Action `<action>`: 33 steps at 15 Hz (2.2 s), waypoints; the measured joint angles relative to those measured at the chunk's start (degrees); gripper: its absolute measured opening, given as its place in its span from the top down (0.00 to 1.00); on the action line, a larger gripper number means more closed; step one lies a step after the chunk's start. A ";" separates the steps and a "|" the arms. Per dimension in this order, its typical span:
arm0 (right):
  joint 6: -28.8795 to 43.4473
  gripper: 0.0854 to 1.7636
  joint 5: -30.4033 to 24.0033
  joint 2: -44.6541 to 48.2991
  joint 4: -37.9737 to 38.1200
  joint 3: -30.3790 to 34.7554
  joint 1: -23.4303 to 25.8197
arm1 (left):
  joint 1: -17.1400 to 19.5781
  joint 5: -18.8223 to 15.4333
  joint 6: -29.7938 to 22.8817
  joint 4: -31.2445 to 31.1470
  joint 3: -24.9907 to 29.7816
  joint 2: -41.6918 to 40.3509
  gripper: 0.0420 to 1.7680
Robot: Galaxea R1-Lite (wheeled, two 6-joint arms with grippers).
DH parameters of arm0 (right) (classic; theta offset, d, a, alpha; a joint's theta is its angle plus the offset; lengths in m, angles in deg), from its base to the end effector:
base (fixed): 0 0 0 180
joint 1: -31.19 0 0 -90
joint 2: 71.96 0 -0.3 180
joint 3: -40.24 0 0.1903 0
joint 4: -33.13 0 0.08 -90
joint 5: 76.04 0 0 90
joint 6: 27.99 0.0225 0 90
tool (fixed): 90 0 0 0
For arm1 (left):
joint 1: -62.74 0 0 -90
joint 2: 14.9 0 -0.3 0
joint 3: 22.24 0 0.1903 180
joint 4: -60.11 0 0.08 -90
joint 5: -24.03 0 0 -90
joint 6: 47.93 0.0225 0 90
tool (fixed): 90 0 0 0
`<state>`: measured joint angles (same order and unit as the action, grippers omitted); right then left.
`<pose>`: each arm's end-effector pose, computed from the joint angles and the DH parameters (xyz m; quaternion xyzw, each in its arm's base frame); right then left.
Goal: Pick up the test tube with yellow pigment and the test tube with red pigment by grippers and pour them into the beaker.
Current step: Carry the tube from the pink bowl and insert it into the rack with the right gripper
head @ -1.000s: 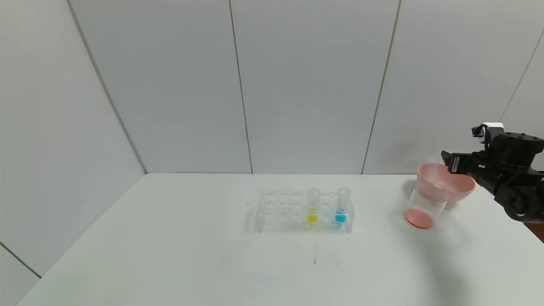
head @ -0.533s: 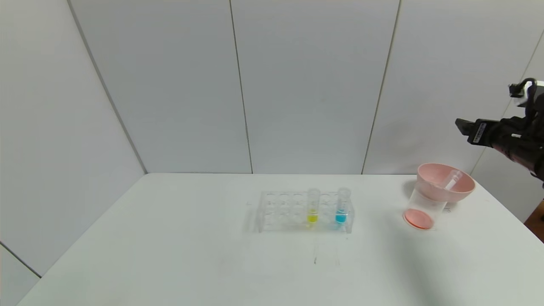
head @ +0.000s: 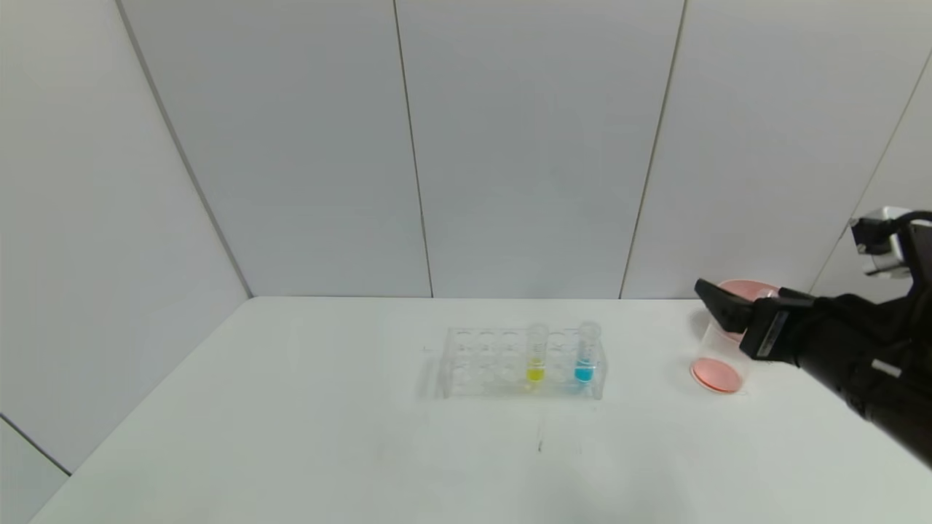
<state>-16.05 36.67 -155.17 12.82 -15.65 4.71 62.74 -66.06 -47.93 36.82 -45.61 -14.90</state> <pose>0.2130 0.0964 0.1983 0.0785 0.0587 0.0269 0.9948 -0.0228 0.0000 0.0756 0.0000 -0.0007 -0.0008 1.0000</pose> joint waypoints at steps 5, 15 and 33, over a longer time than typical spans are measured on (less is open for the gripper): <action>1.04 0.05 8.63 -1.60 -12.54 12.63 -18.47 | 0.00 0.00 0.00 0.02 0.00 0.00 0.00; 1.12 0.04 10.57 -22.41 -19.46 4.45 -25.61 | 0.00 0.00 0.00 0.00 0.00 0.00 0.00; 2.13 0.04 10.30 -43.80 -11.47 -22.30 -18.03 | 0.00 0.00 0.00 0.00 0.00 0.00 0.00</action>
<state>-13.92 46.97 -198.97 1.35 -37.95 -13.32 62.74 -66.06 -47.93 36.82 -45.61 -14.90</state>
